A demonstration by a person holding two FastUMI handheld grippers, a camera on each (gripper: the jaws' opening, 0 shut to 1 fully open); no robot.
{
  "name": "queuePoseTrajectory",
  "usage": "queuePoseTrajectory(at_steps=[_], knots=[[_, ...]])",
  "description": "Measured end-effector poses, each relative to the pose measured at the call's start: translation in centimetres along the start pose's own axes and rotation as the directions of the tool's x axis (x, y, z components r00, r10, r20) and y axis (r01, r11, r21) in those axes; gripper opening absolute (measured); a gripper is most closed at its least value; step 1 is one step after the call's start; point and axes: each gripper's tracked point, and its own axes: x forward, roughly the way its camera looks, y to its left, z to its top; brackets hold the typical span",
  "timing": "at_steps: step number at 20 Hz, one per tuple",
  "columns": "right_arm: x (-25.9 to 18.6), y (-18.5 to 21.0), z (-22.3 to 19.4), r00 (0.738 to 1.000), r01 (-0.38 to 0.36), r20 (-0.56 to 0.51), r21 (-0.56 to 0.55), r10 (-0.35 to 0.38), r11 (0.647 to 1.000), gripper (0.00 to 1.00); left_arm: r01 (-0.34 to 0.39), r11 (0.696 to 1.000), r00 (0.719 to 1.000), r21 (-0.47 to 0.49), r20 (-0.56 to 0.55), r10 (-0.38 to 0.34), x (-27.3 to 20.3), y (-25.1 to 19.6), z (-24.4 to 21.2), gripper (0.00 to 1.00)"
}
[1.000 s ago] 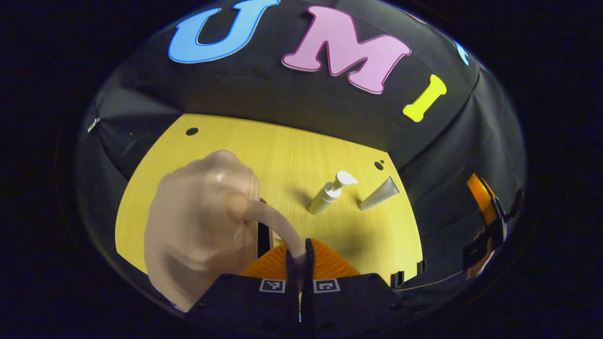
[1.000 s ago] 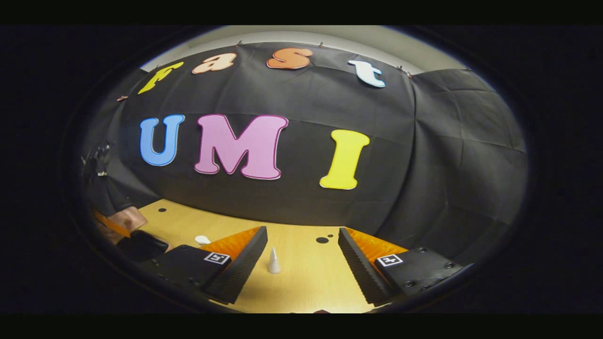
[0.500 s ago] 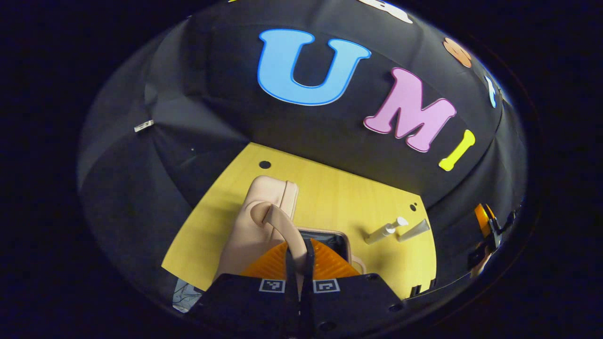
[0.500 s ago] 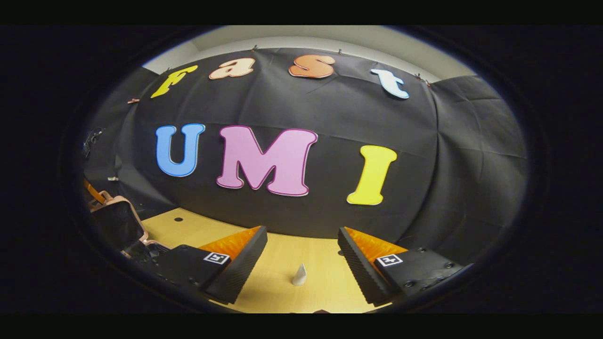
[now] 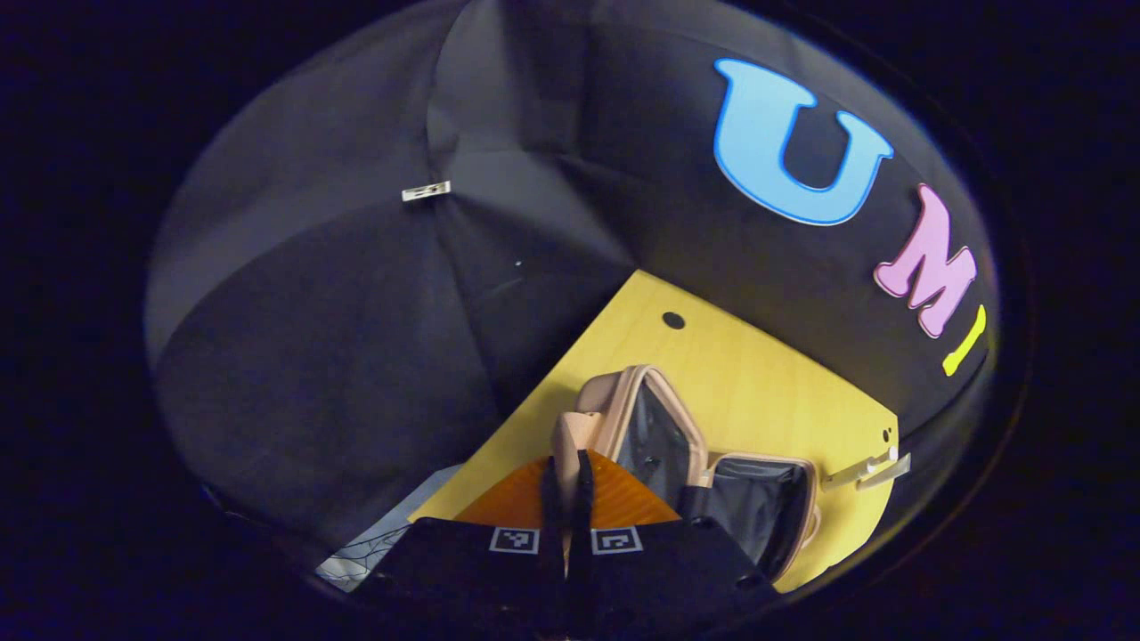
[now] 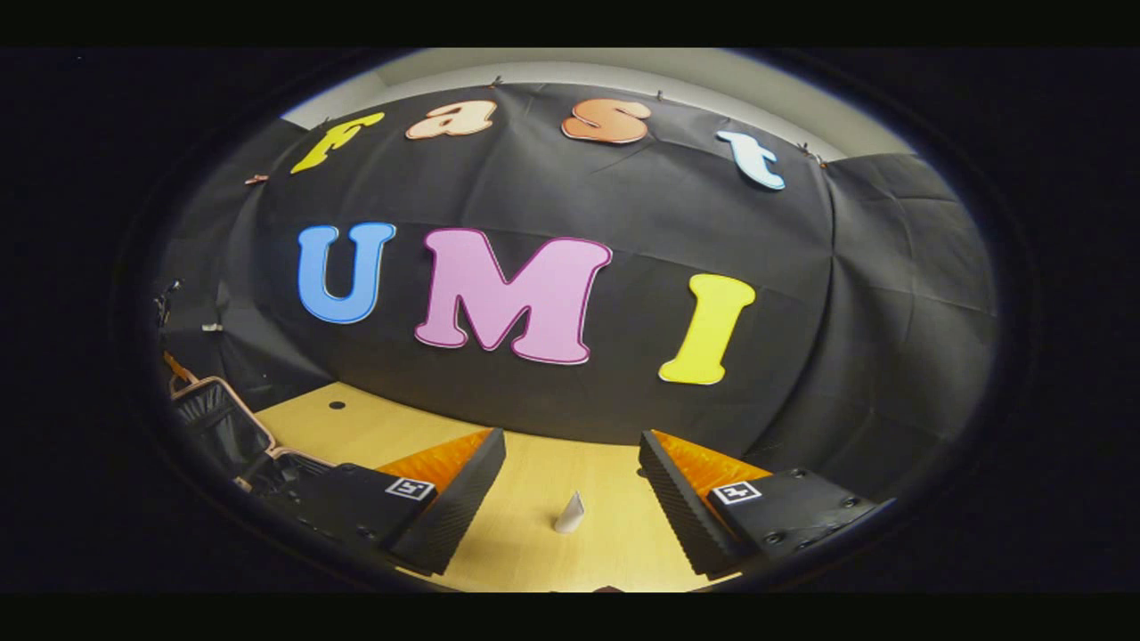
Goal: First open the suitcase, pack the skin care products into it, and then close the suitcase.
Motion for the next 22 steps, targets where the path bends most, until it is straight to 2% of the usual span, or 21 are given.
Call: queuePoseTrajectory(at_steps=[3, 4, 5, 10, 13, 15, 16, 18, 20, 21, 22], knots=[[-0.8, 0.9, -0.3, 0.999, 0.027, -0.04, 0.004, -0.027, 1.0, 0.96, 0.003, 0.999, 0.998, -0.042, -0.055, -0.005, 3.9, 2.4, -1.2, 0.07], [-1.2, 1.2, -0.5, 0.998, 0.036, -0.053, 0.013, -0.036, 0.999, 0.96, 0.002, 0.999, 0.997, -0.045, -0.072, -0.005, 5.3, 3.5, -1.8, 0.1], [-1.7, 1.6, -0.6, 0.997, 0.046, -0.067, 0.024, -0.044, 0.999, 0.94, 0.008, 0.999, 0.996, -0.052, -0.093, -0.013, 6.5, 3.7, -2.5, 0.06], [-3.8, 2.6, -1.3, 0.987, 0.116, -0.116, 0.022, -0.113, 0.993, 0.96, 0.04, 0.994, 0.987, -0.099, -0.152, -0.055, 11.9, 5.7, -5.0, 0.06], [-4.8, 3.4, -1.6, 0.981, 0.136, -0.143, 0.018, -0.132, 0.991, 0.96, 0.046, 0.996, 0.983, -0.07, -0.172, -0.057, 13.9, 6.2, -5.6, 0.06], [-5.3, 4.2, -2.0, 0.979, 0.131, -0.162, 0.031, -0.124, 0.991, 0.94, 0.006, 1.0, 0.984, -0.01, -0.179, -0.008, 14.7, 7.5, -5.7, 0.1], [-5.6, 4.5, -2.2, 0.979, 0.129, -0.166, 0.046, -0.12, 0.991, 0.96, -0.023, 1.0, 0.986, 0.011, -0.163, 0.025, 15.1, 8.1, -5.5, 0.16], [-5.9, 4.6, -2.3, 0.979, 0.128, -0.171, 0.063, -0.116, 0.99, 0.96, -0.05, 0.999, 0.995, 0.003, -0.086, 0.05, 14.6, 8.2, -4.0, 0.36], [-6.2, 4.0, -2.6, 0.979, 0.135, -0.163, 0.054, -0.125, 0.989, 0.97, -0.043, 0.999, 0.999, -0.018, 0.018, 0.043, 13.3, 7.5, -2.2, 0.85], [-6.2, 3.5, -2.9, 0.979, 0.137, -0.159, 0.051, -0.127, 0.989, 0.97, -0.027, 1.0, 0.996, -0.016, 0.081, 0.028, 11.9, 6.5, -1.1, 0.99], [-6.2, 2.9, -3.2, 0.979, 0.141, -0.154, 0.051, -0.132, 0.989, 0.97, -0.001, 1.0, 0.991, -0.005, 0.137, 0.001, 10.3, 5.1, -0.4, 0.97]])
